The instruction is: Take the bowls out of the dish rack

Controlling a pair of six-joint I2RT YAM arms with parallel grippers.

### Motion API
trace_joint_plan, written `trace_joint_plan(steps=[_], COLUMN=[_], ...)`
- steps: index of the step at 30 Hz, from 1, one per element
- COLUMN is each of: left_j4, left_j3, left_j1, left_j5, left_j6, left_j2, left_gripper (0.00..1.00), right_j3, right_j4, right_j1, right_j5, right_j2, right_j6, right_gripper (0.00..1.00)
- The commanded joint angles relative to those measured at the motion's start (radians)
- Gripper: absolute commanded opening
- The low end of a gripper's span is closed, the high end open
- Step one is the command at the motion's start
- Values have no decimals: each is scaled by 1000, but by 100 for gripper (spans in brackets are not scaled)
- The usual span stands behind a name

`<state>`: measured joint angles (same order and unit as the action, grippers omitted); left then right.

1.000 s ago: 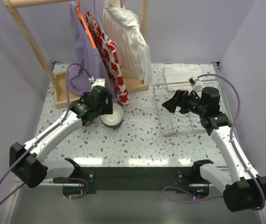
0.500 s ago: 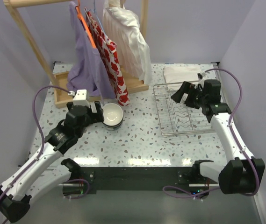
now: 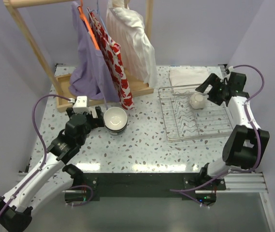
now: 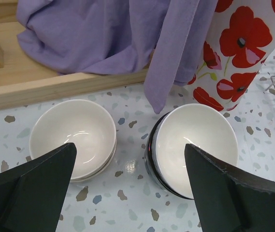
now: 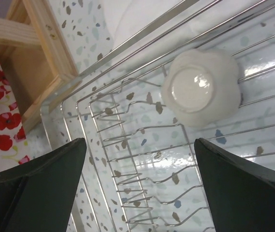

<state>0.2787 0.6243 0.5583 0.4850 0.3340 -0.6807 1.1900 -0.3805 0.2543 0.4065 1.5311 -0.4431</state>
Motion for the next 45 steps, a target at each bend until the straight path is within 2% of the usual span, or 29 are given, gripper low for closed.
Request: trace_joint_plan(steps=[1, 9, 14, 25, 42, 45], left_j4=[-64, -75, -81, -82, -84, -84], left_j3=[3, -1, -3, -5, -1, -3], left_j1=[-11, -20, -23, -28, -32, -34], left_j5=[-7, -29, -42, -66, -88, -88], left_j6=[-27, -35, -36, -43, -46, -46], left_j2=[0, 0, 0, -16, -30, -28], left_gripper=[100, 100, 99, 98, 98, 98], right_j3=[69, 144, 181, 148, 88, 80], right_j4=[12, 15, 12, 66, 146, 160], right_j1=[42, 71, 88, 117, 134, 135], right_j5=[23, 26, 84, 186, 308, 321], right_j2=[69, 210, 284, 399, 458, 460], right_j6=[58, 135, 176, 211, 198, 188], right_gripper=[99, 94, 92, 92, 87, 81])
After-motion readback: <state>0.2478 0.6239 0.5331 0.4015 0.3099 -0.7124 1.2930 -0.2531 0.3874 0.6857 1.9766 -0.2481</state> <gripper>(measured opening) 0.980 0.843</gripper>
